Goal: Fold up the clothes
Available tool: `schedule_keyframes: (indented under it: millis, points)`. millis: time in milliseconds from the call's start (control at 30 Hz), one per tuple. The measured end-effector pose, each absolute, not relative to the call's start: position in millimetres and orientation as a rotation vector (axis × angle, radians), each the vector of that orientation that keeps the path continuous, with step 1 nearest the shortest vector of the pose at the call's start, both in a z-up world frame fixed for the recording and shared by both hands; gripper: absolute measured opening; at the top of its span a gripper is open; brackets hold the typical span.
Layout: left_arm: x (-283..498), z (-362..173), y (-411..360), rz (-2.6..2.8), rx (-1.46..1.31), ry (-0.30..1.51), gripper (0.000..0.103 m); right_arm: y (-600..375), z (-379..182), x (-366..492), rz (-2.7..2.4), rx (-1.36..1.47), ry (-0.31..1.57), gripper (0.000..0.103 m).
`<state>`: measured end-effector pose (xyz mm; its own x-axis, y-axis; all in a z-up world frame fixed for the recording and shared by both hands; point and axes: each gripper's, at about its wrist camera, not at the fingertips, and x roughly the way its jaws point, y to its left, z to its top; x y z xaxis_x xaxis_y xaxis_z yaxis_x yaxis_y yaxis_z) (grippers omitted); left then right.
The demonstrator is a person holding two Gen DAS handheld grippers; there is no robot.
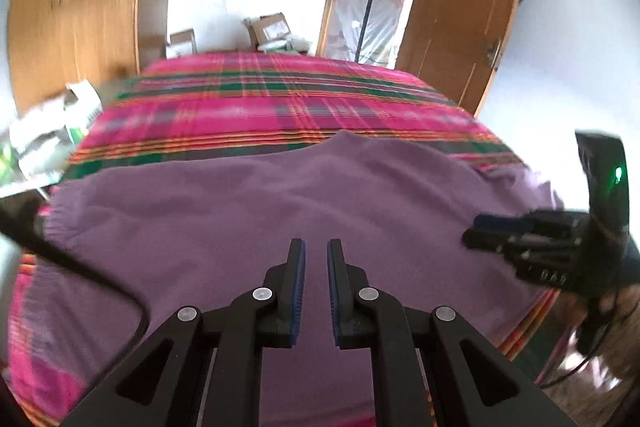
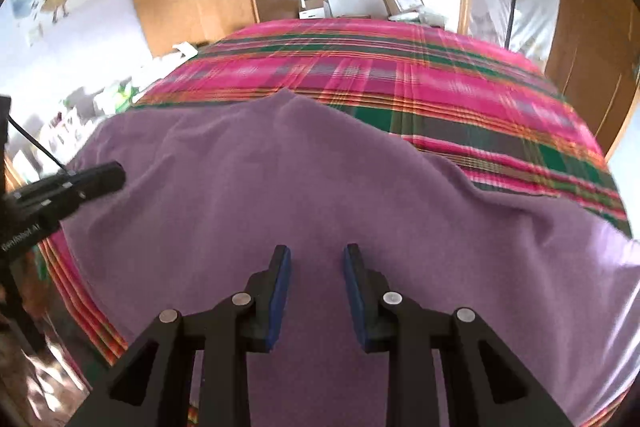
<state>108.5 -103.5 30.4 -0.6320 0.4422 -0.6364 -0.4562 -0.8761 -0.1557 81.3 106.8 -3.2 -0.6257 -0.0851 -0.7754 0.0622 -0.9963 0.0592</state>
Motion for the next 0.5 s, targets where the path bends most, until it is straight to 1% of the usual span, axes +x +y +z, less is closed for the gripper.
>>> schedule_keyframes:
  millis: [167,233,333,400,500]
  points:
    - [105.4,19.5,-123.9,2.558,-1.024,-0.002,0.011,77.0,0.2,74.5,-2.681,1.255,-0.047,0.028]
    - [103.5,16.4,-128.3,2.571,-1.044,-0.003,0.011,67.6,-4.6,71.9,-2.643,1.275,-0.069,0.028]
    - [101.0,13.4,-135.5,2.580,-1.075,-0.033,0.011,60.9,-6.7,78.9,-2.661,1.270,0.000,0.029]
    - [97.1,12.4,-149.1,2.568,-1.083,-0.137,0.011,59.0,-4.0,78.6,-2.663,1.277,0.012,0.029]
    - [83.6,10.6,-173.6,2.519,-1.122,-0.379,0.011,52.2,1.9,72.9,-2.666,1.265,0.008,0.029]
